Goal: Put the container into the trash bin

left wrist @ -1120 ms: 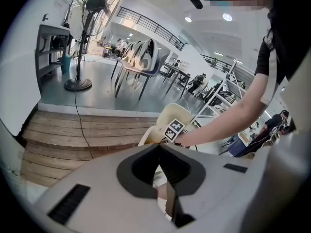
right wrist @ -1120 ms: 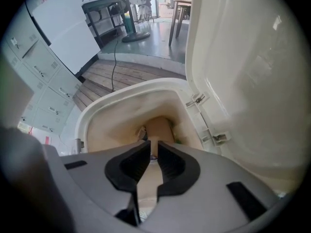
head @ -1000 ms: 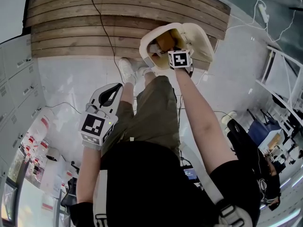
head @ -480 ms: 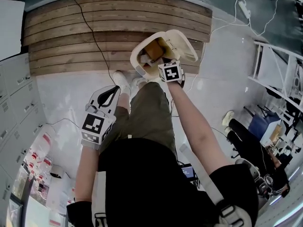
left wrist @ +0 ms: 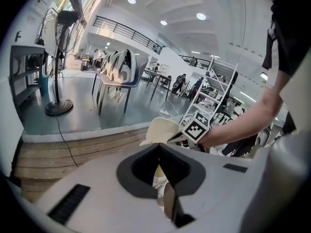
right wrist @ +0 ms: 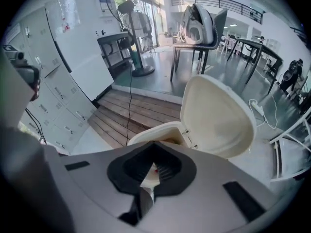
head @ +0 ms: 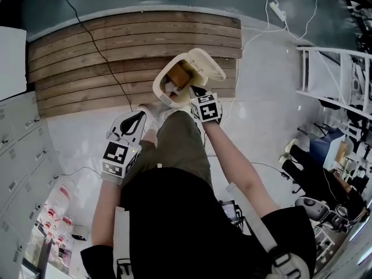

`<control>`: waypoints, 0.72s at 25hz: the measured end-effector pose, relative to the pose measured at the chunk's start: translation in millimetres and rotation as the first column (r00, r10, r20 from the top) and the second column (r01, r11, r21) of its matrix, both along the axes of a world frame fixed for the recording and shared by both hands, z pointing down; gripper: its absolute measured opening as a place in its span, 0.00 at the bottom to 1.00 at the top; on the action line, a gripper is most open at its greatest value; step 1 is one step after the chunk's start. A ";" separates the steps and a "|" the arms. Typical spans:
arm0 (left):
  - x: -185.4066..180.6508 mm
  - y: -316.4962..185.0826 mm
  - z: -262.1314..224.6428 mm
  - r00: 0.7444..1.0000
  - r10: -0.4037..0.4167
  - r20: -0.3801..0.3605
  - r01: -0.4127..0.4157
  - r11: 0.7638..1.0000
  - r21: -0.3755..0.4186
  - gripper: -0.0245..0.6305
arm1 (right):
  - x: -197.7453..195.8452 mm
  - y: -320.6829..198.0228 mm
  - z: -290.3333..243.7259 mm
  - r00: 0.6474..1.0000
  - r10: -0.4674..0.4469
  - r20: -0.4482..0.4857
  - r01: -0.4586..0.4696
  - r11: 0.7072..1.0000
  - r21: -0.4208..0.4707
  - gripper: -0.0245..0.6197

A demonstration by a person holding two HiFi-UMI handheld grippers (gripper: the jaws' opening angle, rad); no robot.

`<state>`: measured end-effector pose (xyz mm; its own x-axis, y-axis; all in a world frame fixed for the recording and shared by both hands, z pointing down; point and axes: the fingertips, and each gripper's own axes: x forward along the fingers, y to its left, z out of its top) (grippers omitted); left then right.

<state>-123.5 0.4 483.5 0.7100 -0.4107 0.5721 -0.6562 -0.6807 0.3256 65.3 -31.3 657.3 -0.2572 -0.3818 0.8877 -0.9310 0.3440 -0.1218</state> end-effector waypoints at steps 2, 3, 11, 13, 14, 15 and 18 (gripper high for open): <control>3.7 -4.8 -8.1 1.000 0.015 0.000 -0.015 1.000 0.017 0.05 | 1.5 2.3 -19.1 1.000 0.020 0.019 -0.021 0.999 0.028 0.06; 5.8 -6.0 -11.3 1.000 0.023 -0.006 -0.022 0.999 0.024 0.05 | 2.4 3.4 -29.0 0.999 0.032 0.029 -0.033 0.998 0.044 0.06; 23.4 -18.8 -43.8 0.994 0.096 -0.056 -0.092 0.993 0.078 0.05 | 7.6 12.9 -108.2 0.990 0.094 0.105 -0.109 0.982 0.155 0.06; 28.4 -21.8 -54.0 0.993 0.107 -0.054 -0.101 0.990 0.095 0.05 | 8.4 16.0 -128.4 0.986 0.103 0.127 -0.125 0.976 0.179 0.06; 31.3 -23.3 -58.9 0.992 0.113 -0.054 -0.107 0.989 0.104 0.05 | 9.3 17.2 -138.4 0.985 0.107 0.137 -0.133 0.972 0.193 0.06; 34.6 -24.1 -62.9 0.991 0.123 -0.059 -0.116 0.987 0.111 0.05 | 10.4 18.1 -148.4 0.983 0.112 0.147 -0.142 0.968 0.209 0.06; 45.6 -27.1 -74.6 0.985 0.155 -0.082 -0.144 0.981 0.131 0.05 | 14.5 20.4 -178.7 0.978 0.123 0.171 -0.165 0.951 0.262 0.06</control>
